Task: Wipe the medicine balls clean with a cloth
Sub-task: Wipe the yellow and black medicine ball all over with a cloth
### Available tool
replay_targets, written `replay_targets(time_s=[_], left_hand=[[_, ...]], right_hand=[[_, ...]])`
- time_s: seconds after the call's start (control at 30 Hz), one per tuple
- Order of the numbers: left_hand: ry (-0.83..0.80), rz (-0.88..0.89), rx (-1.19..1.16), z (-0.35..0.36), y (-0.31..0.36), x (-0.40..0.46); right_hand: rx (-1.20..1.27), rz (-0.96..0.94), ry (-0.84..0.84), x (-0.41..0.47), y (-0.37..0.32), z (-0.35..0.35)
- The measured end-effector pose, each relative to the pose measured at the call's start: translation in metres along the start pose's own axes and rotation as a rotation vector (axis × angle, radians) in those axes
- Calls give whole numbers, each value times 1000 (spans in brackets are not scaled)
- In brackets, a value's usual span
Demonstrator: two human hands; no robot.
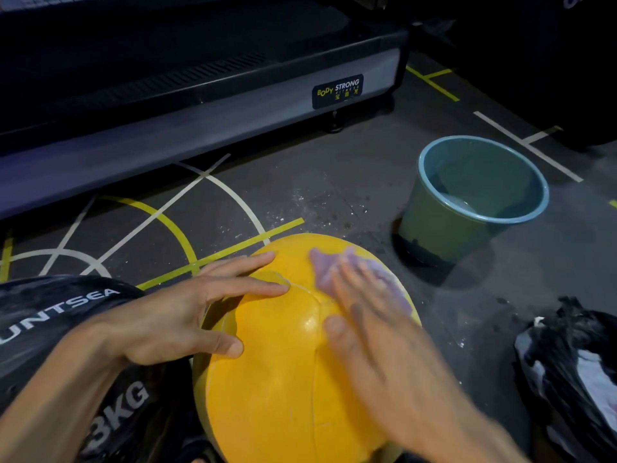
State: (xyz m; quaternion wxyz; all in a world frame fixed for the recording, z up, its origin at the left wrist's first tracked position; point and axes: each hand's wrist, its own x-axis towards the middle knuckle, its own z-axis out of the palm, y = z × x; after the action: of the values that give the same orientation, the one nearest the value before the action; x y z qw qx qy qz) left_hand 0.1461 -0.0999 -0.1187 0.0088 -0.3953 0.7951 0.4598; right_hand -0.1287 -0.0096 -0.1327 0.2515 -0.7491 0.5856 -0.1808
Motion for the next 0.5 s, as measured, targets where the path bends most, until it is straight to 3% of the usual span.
replay_targets(time_s=[0.1,0.33,0.5], left_hand=[[5,-2,48,0,-4,-4],[51,-41,18,5,-14,-14],[131,-84,79,1,-25,-19]], right_hand=[[-90,-170,-5,-12,-14,18],[184,209,34,4,42,-2],[48,-84,-16,-20,-1,26]])
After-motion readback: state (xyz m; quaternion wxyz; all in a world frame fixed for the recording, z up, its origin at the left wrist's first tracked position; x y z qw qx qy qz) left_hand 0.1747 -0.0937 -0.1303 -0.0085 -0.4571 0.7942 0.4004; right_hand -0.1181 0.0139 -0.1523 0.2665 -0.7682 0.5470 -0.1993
